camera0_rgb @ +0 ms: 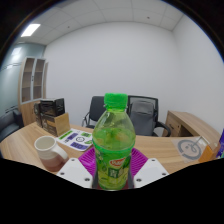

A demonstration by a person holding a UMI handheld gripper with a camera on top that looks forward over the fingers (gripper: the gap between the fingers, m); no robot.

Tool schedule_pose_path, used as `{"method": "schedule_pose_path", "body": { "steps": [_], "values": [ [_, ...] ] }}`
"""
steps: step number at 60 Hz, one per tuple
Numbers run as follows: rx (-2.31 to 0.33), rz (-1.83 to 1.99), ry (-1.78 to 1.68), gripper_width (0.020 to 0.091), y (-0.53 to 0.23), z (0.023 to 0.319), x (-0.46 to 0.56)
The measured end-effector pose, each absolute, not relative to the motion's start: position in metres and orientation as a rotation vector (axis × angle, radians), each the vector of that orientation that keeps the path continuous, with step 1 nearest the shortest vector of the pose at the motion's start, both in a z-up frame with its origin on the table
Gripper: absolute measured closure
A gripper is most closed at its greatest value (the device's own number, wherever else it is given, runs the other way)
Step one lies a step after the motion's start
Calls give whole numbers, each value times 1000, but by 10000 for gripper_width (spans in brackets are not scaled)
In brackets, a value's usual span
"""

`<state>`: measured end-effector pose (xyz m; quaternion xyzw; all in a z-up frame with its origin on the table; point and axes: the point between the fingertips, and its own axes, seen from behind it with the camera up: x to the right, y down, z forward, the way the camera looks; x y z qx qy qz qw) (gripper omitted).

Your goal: Pour water

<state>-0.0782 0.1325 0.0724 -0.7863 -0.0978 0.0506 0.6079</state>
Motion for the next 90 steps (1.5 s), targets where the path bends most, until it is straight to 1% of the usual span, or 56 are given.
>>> {"method": "schedule_pose_path", "body": {
  "steps": [4, 5, 7, 11, 15, 16, 21, 23, 32, 37, 43, 52, 55, 60, 71, 77, 90],
  "values": [
    [-1815, 126, -197, 694, 133, 72, -77],
    [-1816, 127, -190, 663, 133, 72, -77],
    [-1820, 121, -183, 650, 134, 71, -76],
    [-1835, 129, -172, 583, 132, 71, -74],
    [-1862, 135, -165, 539, 130, 69, -74],
    [-1876, 138, -165, 523, 127, 68, -74],
    [-1915, 148, -114, 392, 116, 69, -69],
    [-1920, 134, -90, 358, 110, 72, -64],
    [-1963, 64, -69, 341, 48, 81, -64],
    [-2011, 54, -43, 274, -1, 85, -71],
    [-2058, 40, 3, 275, -56, 99, -86],
    [-2051, 19, 49, 274, -112, 142, -112],
    [-2043, 2, 58, 262, -124, 155, -115],
    [-2026, -28, 83, 265, -138, 176, -117],
    [-1959, -43, 94, 267, -146, 216, -125],
    [-1931, -55, 84, 270, -147, 229, -130],
    [-1916, -37, 87, 266, -145, 238, -142]
  ]
}}
